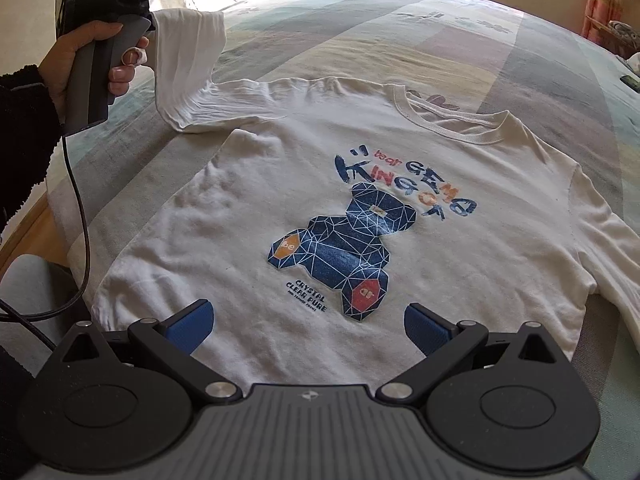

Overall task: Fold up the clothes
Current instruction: 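Lift the sleeve cuff with the left gripper and carry it across the shirt front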

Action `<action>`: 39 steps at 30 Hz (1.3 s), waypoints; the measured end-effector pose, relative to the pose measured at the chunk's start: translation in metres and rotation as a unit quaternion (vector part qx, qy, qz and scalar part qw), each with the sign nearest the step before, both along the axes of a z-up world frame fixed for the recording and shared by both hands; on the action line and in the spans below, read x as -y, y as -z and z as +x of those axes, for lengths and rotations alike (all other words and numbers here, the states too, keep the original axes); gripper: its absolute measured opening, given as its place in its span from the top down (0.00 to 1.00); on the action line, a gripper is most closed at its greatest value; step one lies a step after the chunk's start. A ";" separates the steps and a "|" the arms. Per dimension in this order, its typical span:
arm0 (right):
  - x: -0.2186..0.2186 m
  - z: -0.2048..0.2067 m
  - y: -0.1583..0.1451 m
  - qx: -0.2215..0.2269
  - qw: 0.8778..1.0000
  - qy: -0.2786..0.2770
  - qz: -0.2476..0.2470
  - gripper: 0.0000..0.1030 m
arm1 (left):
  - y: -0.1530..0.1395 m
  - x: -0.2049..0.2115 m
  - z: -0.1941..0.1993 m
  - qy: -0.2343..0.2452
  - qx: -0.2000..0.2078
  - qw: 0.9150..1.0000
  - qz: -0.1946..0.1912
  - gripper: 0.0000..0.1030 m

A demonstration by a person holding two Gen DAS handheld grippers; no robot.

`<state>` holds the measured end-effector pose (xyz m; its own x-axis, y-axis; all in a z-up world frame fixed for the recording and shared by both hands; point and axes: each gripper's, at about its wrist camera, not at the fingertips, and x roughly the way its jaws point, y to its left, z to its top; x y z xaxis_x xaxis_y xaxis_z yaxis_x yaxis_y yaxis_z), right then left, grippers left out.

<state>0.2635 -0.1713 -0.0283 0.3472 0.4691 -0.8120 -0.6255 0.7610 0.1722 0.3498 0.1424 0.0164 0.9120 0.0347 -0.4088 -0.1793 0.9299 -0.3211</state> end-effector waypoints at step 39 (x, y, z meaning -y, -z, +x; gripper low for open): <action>0.028 0.002 -0.011 0.014 0.995 0.086 -0.053 0.00 | 0.028 0.151 0.078 0.163 -0.012 0.986 -0.027 0.01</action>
<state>0.2659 -0.1995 -0.0178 0.4374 0.3126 -0.8432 -0.4882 0.8700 0.0693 0.4277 -0.0084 -0.0120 0.8615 -0.2800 -0.4237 0.1176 0.9215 -0.3701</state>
